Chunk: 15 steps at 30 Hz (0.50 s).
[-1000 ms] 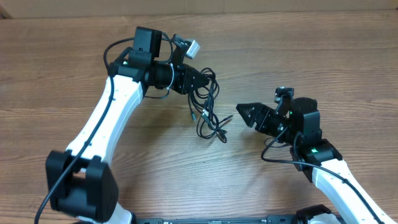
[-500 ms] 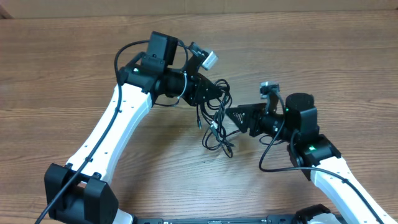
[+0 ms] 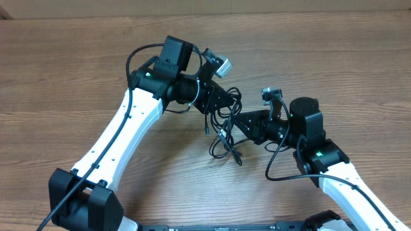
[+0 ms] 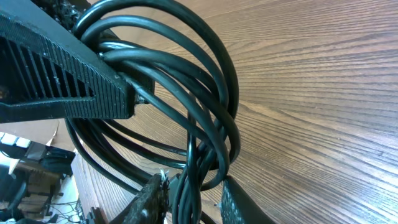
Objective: Untangle cables
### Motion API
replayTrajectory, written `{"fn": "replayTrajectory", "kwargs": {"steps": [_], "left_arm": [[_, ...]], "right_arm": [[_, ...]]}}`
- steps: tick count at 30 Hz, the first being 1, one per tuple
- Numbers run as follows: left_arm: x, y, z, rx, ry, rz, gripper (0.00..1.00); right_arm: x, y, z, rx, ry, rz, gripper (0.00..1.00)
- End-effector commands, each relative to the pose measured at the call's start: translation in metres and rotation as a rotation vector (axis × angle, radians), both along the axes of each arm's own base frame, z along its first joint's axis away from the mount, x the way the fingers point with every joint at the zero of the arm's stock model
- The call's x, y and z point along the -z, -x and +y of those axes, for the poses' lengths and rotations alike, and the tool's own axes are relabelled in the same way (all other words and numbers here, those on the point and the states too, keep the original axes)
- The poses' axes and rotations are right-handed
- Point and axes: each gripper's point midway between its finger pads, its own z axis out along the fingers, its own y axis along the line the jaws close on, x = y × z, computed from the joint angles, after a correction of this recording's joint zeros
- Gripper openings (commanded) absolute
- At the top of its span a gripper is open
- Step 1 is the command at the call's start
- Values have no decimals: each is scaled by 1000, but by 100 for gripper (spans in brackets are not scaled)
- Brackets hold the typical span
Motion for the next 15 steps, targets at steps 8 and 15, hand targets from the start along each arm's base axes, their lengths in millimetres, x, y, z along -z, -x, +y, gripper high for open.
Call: {"fn": "replayTrajectory", "kwargs": {"steps": [8,15], "left_arm": [[-28,15,-13,86,123,3,4],[-29,15,-13,88,128,5,4]], "right_arm": [[-12,0,4,-16,-14,-23,26],[-9,1,3,-15,-8,-8,9]]}}
